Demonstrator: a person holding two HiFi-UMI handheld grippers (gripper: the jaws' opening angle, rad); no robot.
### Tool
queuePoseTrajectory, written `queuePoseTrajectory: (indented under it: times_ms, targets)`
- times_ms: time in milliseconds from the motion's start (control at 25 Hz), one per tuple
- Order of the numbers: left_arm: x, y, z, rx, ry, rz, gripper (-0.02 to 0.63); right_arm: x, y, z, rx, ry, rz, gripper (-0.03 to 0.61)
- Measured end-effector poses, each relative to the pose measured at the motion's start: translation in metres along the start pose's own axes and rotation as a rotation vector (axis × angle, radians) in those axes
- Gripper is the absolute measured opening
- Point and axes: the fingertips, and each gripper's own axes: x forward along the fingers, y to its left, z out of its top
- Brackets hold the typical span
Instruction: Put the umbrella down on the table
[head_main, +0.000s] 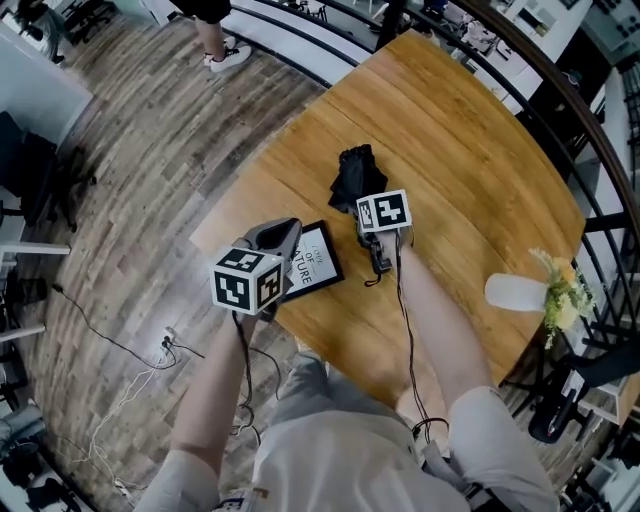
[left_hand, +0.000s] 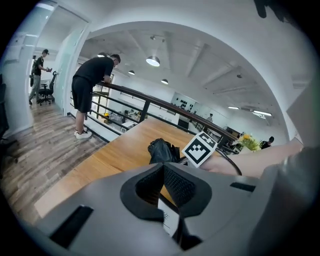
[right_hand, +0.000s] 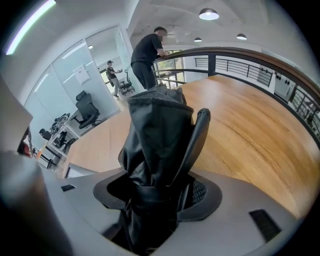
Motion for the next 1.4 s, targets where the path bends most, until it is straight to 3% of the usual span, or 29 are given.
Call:
queuePoseTrajectory:
  times_ms: [280,480,720,920,1160,1400]
  targets:
    - [-0.013,-0.008,0.016,0.021,-0.016,-0.020,0.017,-0.028,0.003,0.017,0.097,-0.079,0.025,0.298]
    - [-0.036,-0.024,0.062,0.095,-0.081,-0.013,0.017,-0.096,0.018,0.062,0.085,-0.242,0.117,0.225]
    - [-0.078,-0.057,0.103,0.276,-0.156,0.054,0.017,-0.209,0.054,0.105,-0.040,-0.482,0.180,0.170]
    - [-0.123,-0.087,0.139,0.315,-0.266,0.064,0.017,-0.303,0.079,0.119,-0.102,-0.669,0.184,0.131]
    - [-0.171,-0.130,0.169,0.425,-0.360,0.075,0.017,-0.416,0.115,0.120,-0.217,-0.875,0.185,0.097]
    - [-0.217,-0.169,0.183,0.511,-0.455,0.105,0.017,-0.490,0.148,0.100,-0.308,-1.014,0.170,0.074]
